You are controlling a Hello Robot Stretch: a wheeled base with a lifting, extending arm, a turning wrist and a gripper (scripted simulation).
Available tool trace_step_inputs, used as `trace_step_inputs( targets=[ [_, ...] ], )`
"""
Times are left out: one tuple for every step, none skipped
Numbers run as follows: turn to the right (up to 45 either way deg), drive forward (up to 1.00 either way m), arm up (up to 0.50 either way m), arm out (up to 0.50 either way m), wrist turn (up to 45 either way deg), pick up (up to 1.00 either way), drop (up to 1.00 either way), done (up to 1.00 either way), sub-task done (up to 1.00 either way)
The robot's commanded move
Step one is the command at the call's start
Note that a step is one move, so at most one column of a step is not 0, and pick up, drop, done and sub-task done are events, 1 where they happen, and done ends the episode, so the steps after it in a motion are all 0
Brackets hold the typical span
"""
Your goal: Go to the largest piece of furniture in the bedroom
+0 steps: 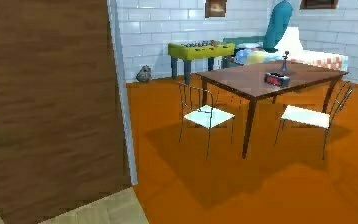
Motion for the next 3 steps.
trace_step_inputs(
  targets=[
    [-15.0, 0.00, 0.00, 0.00, 0.0, 0.00, 0.00, 0.00, 0.00],
    [0.0, 0.35, 0.00, 0.00, 0.0, 0.00, 0.00, 0.00, 0.00],
    [36.0, 0.00, 0.00, 0.00, 0.0, 0.00, 0.00, 0.00, 0.00]
  ],
)
